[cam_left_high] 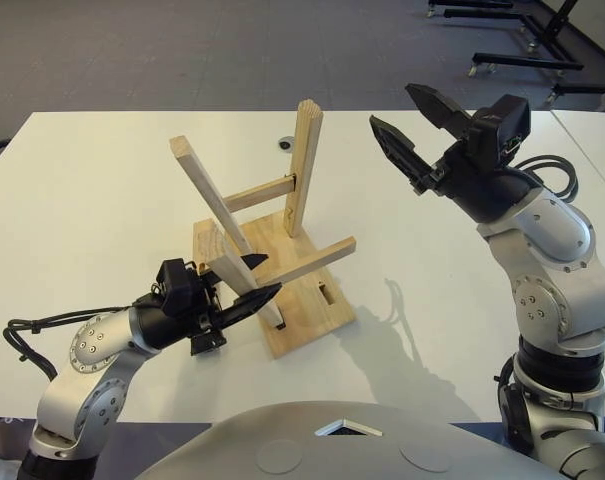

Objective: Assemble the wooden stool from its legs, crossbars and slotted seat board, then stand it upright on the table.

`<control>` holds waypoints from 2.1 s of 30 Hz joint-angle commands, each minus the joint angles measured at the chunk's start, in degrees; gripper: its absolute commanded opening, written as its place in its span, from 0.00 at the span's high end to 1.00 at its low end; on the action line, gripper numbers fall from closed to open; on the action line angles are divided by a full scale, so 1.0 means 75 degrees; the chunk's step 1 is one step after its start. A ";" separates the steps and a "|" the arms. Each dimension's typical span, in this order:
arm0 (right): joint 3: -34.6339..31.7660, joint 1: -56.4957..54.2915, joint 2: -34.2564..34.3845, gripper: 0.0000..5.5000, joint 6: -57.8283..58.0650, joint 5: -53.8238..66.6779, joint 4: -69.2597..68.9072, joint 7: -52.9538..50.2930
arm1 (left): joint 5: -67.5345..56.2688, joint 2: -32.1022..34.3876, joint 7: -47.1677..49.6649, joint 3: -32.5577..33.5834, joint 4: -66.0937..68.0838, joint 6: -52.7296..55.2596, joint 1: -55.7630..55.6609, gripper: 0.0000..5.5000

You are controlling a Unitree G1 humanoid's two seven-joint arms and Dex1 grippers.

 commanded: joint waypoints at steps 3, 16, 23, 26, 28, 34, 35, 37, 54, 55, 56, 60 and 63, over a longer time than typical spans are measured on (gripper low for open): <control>0.0041 -0.0263 -0.0036 0.50 0.0080 0.0073 -0.0007 0.0006 | 0.0799 0.0890 0.0034 -0.0140 -0.0222 0.0561 -0.0243 0.63; -0.0179 -0.0642 0.0133 0.50 0.0331 0.0695 0.0051 -0.0270 | 0.1368 0.1079 -0.0318 -0.0171 -0.0007 0.0015 -0.0247 0.40; -0.0177 -0.0503 0.0154 0.50 -0.0045 0.0364 0.0263 -0.0258 | 0.0773 0.1039 -0.0906 0.0192 0.0507 -0.0161 -0.0715 0.22; -0.0238 -0.0589 0.0179 0.50 -0.0288 0.0255 0.0480 -0.0221 | 0.0433 0.1089 -0.1634 0.0382 0.0727 -0.0545 -0.0556 0.13; -0.0201 -0.0648 0.0184 0.50 -0.0435 0.0186 0.0649 -0.0145 | 0.0262 0.1015 -0.1790 0.0517 0.0806 -0.0642 -0.0399 0.08; -0.0312 -0.0670 0.0051 0.50 -0.0785 0.0303 0.0918 0.0263 | -0.1745 0.0852 -0.1639 0.1668 0.0589 0.0082 0.0114 0.02; -0.0357 -0.0707 0.0054 0.50 -0.0787 0.0432 0.0911 0.0340 | -0.2078 0.0907 -0.1669 0.1822 0.0515 0.0280 0.0251 0.02; -0.0393 -0.0831 0.0042 0.50 -0.0759 0.0564 0.0977 0.0448 | -0.2198 0.1060 -0.1711 0.1972 0.0411 0.0550 0.0529 0.02; -0.0194 -0.1211 -0.0462 0.50 -0.0750 0.0458 0.1640 0.1142 | 0.1049 0.0465 0.0009 0.1888 0.0447 0.0139 0.2063 0.02; -0.0175 -0.1237 -0.0469 0.50 -0.0725 0.0448 0.1647 0.1136 | 0.1360 0.0387 0.0395 0.1782 0.0536 0.0241 0.1816 0.02; -0.0146 -0.1273 -0.0477 0.50 -0.0706 0.0439 0.1664 0.1138 | 0.1687 0.0286 0.0788 0.1652 0.0646 0.0358 0.1593 0.02; -0.0046 -0.1400 -0.0526 0.50 -0.0682 0.0422 0.1746 0.1180 | 0.2572 -0.0081 0.1826 0.1076 0.0892 0.0782 0.1392 0.02; -0.0014 -0.1461 -0.0520 0.50 -0.0662 0.0402 0.1771 0.1214 | 0.3251 -0.0153 0.2399 0.0556 0.0961 0.1268 0.1454 0.02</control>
